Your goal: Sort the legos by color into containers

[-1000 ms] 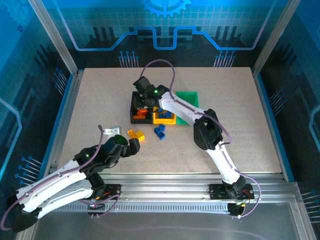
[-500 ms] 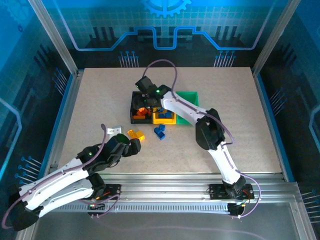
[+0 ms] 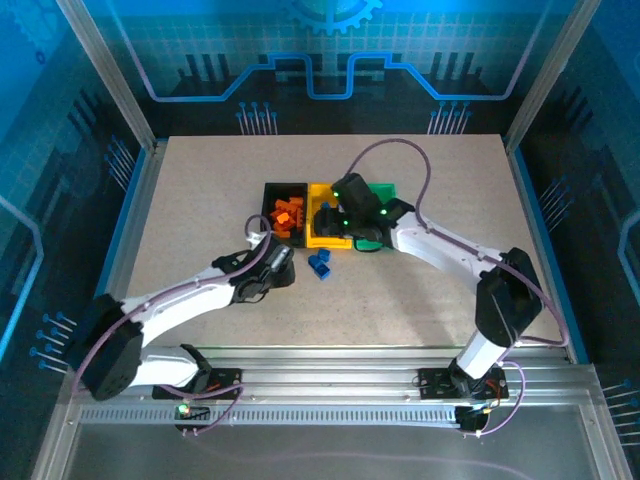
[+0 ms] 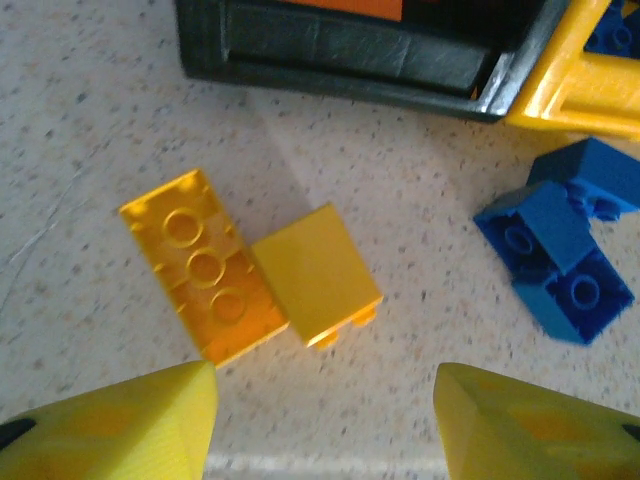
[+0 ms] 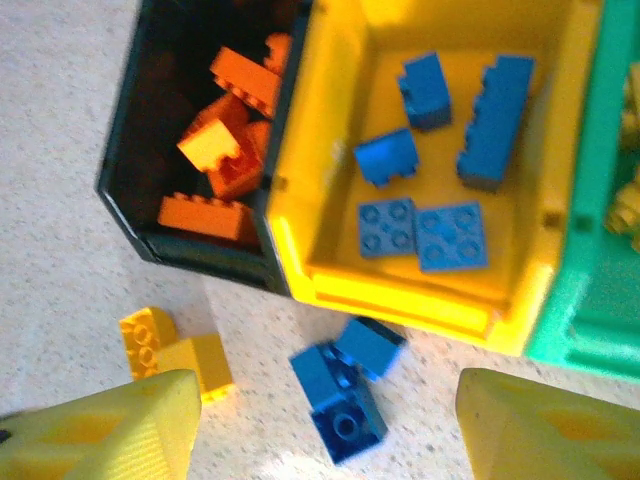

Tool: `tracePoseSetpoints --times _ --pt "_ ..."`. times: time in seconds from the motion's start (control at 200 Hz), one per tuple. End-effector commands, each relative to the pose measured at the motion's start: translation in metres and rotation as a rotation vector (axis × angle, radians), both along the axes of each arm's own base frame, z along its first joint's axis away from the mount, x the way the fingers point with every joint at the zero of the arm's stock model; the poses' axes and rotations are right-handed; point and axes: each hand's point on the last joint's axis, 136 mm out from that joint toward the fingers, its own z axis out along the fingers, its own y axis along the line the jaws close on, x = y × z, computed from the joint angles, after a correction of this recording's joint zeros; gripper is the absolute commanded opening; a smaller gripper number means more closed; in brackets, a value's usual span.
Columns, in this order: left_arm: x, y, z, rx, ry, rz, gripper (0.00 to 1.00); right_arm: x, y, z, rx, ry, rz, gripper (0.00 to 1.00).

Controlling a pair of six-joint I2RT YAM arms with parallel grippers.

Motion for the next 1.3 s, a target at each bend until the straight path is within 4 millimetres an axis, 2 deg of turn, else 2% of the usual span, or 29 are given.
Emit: tracePoseSetpoints --times 0.0,0.205,0.37,0.475,0.635,0.72,0.8,0.94,1.031,1.116,1.206,1.296 --pt "0.025 -0.010 0.005 0.005 -0.045 -0.014 0.59 -0.005 -0.014 0.012 0.054 -0.032 -0.037 0.70" --pt "0.036 -0.011 -0.015 0.077 0.009 0.001 0.56 -0.017 -0.045 0.016 0.071 -0.047 -0.087 0.70" --pt "0.037 -0.016 -0.033 0.094 0.057 -0.016 0.55 -0.022 -0.061 0.023 0.088 -0.067 -0.113 0.70" --pt "0.035 -0.036 -0.037 0.021 0.074 -0.069 0.54 -0.024 -0.068 0.024 0.090 -0.072 -0.127 0.70" --pt "0.026 -0.070 -0.026 -0.031 0.056 -0.164 0.54 -0.026 -0.076 0.023 0.099 -0.070 -0.145 0.71" --pt "0.020 -0.079 -0.020 -0.041 0.061 -0.188 0.54 -0.026 -0.077 0.022 0.100 -0.070 -0.148 0.71" --pt "0.019 -0.075 -0.007 -0.047 0.033 -0.166 0.57 -0.025 -0.077 0.021 0.101 -0.065 -0.146 0.71" --pt "0.019 -0.058 0.015 -0.020 -0.018 -0.117 0.70 -0.026 -0.076 0.019 0.107 -0.062 -0.147 0.71" --pt "0.021 -0.049 0.009 0.031 0.001 -0.102 0.75 -0.026 -0.076 0.016 0.108 -0.055 -0.148 0.71" --pt "0.025 -0.042 -0.007 0.070 0.036 -0.093 0.79 -0.028 -0.076 0.013 0.107 -0.047 -0.148 0.71" --pt "0.029 -0.041 -0.020 0.093 0.045 -0.110 0.84 -0.029 -0.078 0.011 0.105 -0.043 -0.150 0.71" --pt "0.032 -0.043 -0.031 0.118 0.051 -0.137 0.84 -0.031 -0.081 0.011 0.096 -0.042 -0.154 0.71"
